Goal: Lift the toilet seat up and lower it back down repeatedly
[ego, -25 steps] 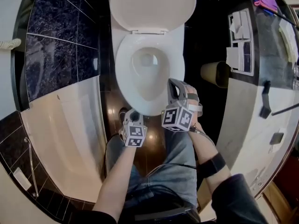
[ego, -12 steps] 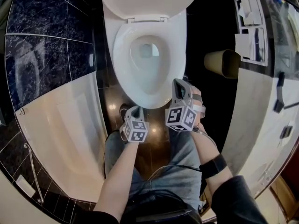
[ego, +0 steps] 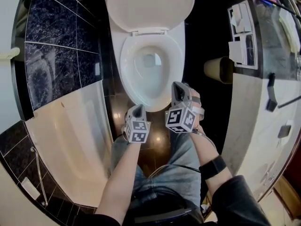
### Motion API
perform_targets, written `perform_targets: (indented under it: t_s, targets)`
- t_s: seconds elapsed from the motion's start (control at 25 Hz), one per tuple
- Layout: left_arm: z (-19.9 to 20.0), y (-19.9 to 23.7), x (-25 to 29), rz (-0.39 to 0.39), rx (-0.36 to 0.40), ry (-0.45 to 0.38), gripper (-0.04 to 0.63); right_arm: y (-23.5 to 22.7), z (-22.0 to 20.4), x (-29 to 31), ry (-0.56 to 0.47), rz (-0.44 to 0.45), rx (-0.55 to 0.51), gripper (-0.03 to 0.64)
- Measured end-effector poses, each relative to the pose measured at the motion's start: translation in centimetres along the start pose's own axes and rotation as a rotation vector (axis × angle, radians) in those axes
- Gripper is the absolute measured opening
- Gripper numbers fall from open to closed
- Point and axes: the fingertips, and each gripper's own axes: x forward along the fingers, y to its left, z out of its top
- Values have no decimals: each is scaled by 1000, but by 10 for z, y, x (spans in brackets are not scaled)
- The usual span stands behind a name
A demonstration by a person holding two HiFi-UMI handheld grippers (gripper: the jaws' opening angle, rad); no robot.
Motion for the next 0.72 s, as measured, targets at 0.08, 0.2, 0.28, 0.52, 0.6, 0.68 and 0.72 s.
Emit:
perform_targets:
  t_s: [0.08, 0.2, 0.28, 0.52, 0.6, 0.68, 0.72]
  targets:
    - [27, 8, -19, 13, -4, -37, -3, -13, 17, -12, -19, -1, 25, 21]
    - [75, 16, -55, 28, 7, -108, -3, -36, 46, -38, -54, 1, 73, 21]
    - [111, 17, -88, 27, 33, -155, -3, -49, 66, -61, -78, 14, 113, 23]
    - [218, 19, -188, 33, 94, -311, -2, -97, 124, -123, -153, 17, 198, 23]
    - [246, 19, -219, 40, 84, -355, -2, -113, 142, -144, -190, 28, 236, 23]
    - [271, 18, -249, 44, 80, -394, -2, -134, 161, -168, -225, 31, 275, 23]
    - [282, 18, -263, 48, 78, -412, -2, -145, 170, -180, -241, 29, 294, 23]
